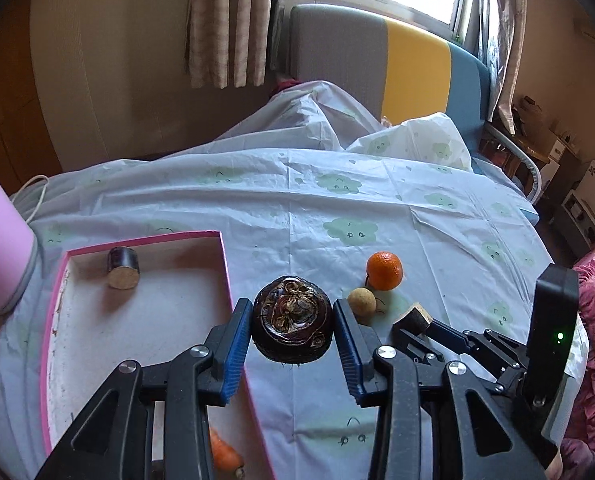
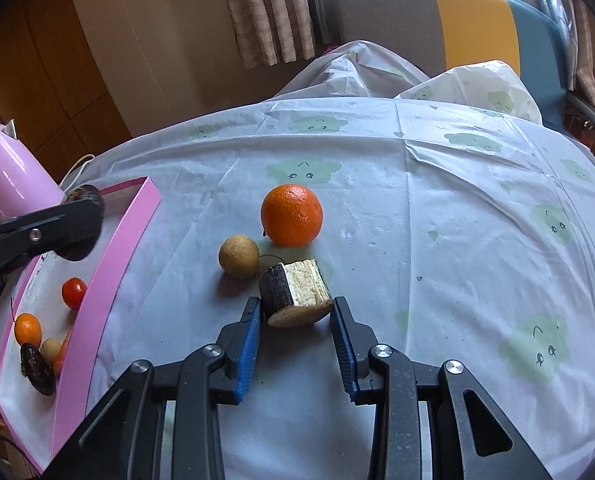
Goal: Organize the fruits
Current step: 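Lift the taro with the left gripper while the right gripper grasps the cut yam slice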
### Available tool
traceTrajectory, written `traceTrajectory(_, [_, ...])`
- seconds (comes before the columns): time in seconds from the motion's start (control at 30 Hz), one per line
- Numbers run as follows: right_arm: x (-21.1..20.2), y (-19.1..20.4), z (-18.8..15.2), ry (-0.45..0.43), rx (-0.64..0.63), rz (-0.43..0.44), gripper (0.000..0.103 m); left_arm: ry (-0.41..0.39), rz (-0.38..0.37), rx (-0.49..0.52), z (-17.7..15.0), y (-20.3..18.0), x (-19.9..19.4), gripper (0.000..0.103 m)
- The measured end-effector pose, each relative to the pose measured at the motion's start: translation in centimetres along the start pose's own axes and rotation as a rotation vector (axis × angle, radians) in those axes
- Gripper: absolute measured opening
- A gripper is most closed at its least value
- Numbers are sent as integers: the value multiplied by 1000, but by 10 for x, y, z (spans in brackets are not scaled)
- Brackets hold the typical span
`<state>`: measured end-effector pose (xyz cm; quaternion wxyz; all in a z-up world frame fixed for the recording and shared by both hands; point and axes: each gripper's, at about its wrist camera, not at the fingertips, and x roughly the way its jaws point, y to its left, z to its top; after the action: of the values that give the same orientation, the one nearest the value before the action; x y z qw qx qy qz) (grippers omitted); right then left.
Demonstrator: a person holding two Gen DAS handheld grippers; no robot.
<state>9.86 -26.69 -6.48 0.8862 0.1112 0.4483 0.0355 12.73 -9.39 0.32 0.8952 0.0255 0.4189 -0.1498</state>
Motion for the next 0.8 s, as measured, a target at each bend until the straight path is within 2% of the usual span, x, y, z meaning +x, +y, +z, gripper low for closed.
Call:
traceTrajectory(0.27, [-16, -1, -18, 0, 37, -12, 35, -68, 43, -13, -24, 20, -49, 41])
traceTrajectory(0.57, [-20, 0, -29, -30, 57, -29, 35, -119, 90, -51, -46, 48, -85, 41])
traceTrajectory(0.8, [-16, 13, -29, -18, -5, -110, 35, -152, 110, -77, -56, 65, -104, 41])
